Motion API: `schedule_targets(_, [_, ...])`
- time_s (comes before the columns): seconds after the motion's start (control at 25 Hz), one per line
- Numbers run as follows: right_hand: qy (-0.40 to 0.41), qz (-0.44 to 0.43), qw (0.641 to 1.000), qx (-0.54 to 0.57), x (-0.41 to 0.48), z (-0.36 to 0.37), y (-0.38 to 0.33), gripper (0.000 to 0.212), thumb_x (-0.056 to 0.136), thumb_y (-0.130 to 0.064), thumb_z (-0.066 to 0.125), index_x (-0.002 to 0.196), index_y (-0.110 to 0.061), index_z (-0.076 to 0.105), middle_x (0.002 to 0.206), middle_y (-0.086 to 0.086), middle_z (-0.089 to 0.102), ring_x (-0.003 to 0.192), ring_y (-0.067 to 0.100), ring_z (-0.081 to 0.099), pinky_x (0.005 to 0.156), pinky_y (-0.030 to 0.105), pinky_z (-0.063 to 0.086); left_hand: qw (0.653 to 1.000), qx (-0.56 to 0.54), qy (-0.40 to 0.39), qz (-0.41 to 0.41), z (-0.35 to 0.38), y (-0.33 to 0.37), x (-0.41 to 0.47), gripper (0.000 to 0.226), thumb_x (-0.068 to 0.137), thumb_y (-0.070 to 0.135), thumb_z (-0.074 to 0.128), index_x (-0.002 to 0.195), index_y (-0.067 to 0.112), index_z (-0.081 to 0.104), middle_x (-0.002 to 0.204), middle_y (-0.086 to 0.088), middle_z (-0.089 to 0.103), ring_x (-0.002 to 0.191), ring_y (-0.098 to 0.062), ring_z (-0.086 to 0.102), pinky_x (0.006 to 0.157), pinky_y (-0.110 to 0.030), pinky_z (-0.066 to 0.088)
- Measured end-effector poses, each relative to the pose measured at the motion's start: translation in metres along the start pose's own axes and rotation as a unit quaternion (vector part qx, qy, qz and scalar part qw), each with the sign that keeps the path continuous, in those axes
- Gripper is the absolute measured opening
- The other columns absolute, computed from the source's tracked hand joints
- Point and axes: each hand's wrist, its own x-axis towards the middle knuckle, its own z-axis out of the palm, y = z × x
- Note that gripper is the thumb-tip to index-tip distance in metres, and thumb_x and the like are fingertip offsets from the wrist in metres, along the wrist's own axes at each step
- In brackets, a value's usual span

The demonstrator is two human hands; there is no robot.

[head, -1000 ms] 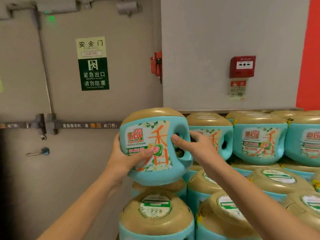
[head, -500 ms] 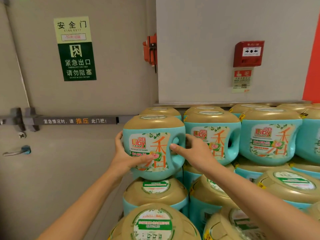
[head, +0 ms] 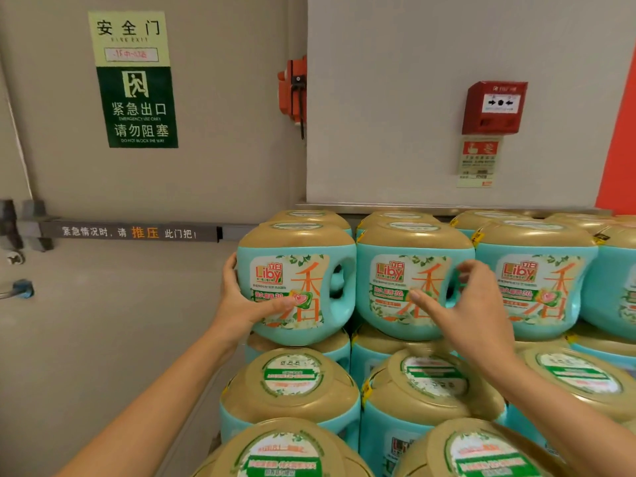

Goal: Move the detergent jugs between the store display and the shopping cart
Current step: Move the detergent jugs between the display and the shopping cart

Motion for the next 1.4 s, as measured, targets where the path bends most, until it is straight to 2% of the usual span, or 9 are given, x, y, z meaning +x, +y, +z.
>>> schedule_targets(0.2, [-0.063, 0.034, 0.997, 0.042, -0.003, 0.015, 0.012, 0.074, 0.065, -0.053, 0.080, 0.120, -0.021, 0.043, 0.119, 0.000, 0.064, 0.107, 0.022, 0.063, 0.080, 0.041, 0.054, 1.000, -0.003, 0.016, -0.006, 0.002, -0.005, 0.000, 0.117, 0.022, 0.046, 0.097, 0.127, 0.047, 0.045, 0.116, 0.005, 0.068, 0.103, -0.016, 0.069, 0.070, -0.031, 0.060])
schedule_targets(0.4, [-0.075, 0.029, 0.995, 0.057, 0.002, 0.019, 0.017, 0.055, 0.071, -0.043, 0.080, 0.109, -0.026, 0.044, 0.118, 0.001, 0.066, 0.106, 0.024, 0.064, 0.079, 0.040, 0.054, 0.999, 0.032, 0.026, -0.003, 0.004, -0.006, 0.000, 0.128, 0.022, 0.055, 0.095, 0.137, 0.040, 0.042, 0.135, -0.004, 0.055, 0.120, -0.025, 0.058, 0.091, -0.051, 0.055])
schedule_targets(0.48, [-0.074, 0.031, 0.995, 0.063, 0.002, 0.020, 0.018, 0.054, 0.072, -0.042, 0.080, 0.109, -0.025, 0.044, 0.118, 0.001, 0.066, 0.106, 0.024, 0.064, 0.079, 0.041, 0.054, 0.999, 0.035, 0.027, 0.001, 0.004, -0.008, 0.000, 0.121, 0.025, 0.055, 0.095, 0.135, 0.042, 0.044, 0.131, -0.001, 0.059, 0.117, -0.022, 0.061, 0.087, -0.046, 0.057])
schedule_targets(0.64, [-0.084, 0.034, 0.993, 0.071, 0.004, 0.022, 0.022, 0.049, 0.076, -0.039, 0.078, 0.105, -0.028, 0.041, 0.117, 0.002, 0.066, 0.105, 0.025, 0.064, 0.077, 0.038, 0.051, 0.999, 0.017, 0.048, -0.006, 0.006, -0.011, -0.005, 0.114, 0.025, 0.057, 0.093, 0.126, 0.043, 0.041, 0.114, 0.021, 0.064, 0.101, 0.002, 0.064, 0.073, -0.020, 0.056])
schedule_targets(0.8, [-0.089, 0.030, 0.993, 0.070, 0.003, 0.024, 0.025, 0.047, 0.077, -0.039, 0.076, 0.105, -0.029, 0.040, 0.116, 0.001, 0.066, 0.103, 0.023, 0.064, 0.072, 0.031, 0.048, 0.998, 0.028, 0.047, -0.014, 0.004, -0.011, -0.005, 0.116, 0.034, 0.053, 0.093, 0.129, 0.035, 0.030, 0.118, 0.024, 0.053, 0.104, 0.007, 0.055, 0.079, -0.017, 0.049])
schedule_targets(0.96, [-0.092, 0.030, 0.992, 0.080, 0.003, 0.022, 0.025, 0.048, 0.078, -0.039, 0.076, 0.106, -0.031, 0.038, 0.117, 0.000, 0.066, 0.105, 0.023, 0.063, 0.074, 0.032, 0.048, 0.995, 0.081, 0.058, -0.004, -0.003, -0.007, 0.001, 0.104, 0.040, 0.042, 0.086, 0.131, 0.029, 0.037, 0.110, 0.027, 0.051, 0.096, 0.012, 0.052, 0.071, -0.009, 0.046])
schedule_targets(1.04, [-0.091, 0.034, 0.992, 0.081, 0.003, 0.022, 0.026, 0.048, 0.078, -0.040, 0.076, 0.106, -0.031, 0.038, 0.116, 0.000, 0.066, 0.104, 0.022, 0.063, 0.075, 0.034, 0.049, 0.994, 0.093, 0.061, -0.003, -0.006, -0.007, 0.003, 0.107, 0.040, 0.042, 0.087, 0.134, 0.025, 0.038, 0.110, 0.023, 0.054, 0.098, 0.009, 0.053, 0.071, -0.012, 0.046])
schedule_targets(1.2, [-0.097, 0.030, 0.992, 0.078, 0.003, 0.023, 0.026, 0.045, 0.079, -0.040, 0.075, 0.107, -0.029, 0.040, 0.116, -0.001, 0.066, 0.104, 0.022, 0.064, 0.072, 0.032, 0.048, 0.991, 0.125, 0.051, -0.006, -0.012, -0.008, 0.005, 0.113, 0.043, 0.043, 0.085, 0.141, 0.019, 0.035, 0.125, 0.010, 0.052, 0.118, -0.013, 0.050, 0.092, -0.029, 0.047])
schedule_targets(1.4, [-0.104, 0.021, 0.991, 0.080, 0.004, 0.022, 0.026, 0.042, 0.080, -0.038, 0.074, 0.106, -0.029, 0.043, 0.110, -0.006, 0.064, 0.100, 0.017, 0.062, 0.070, 0.027, 0.046, 0.985, 0.163, 0.044, -0.031, -0.013, -0.002, 0.000, 0.113, 0.048, 0.050, 0.081, 0.146, 0.020, 0.032, 0.148, -0.001, 0.045, 0.128, -0.013, 0.042, 0.101, -0.036, 0.040])
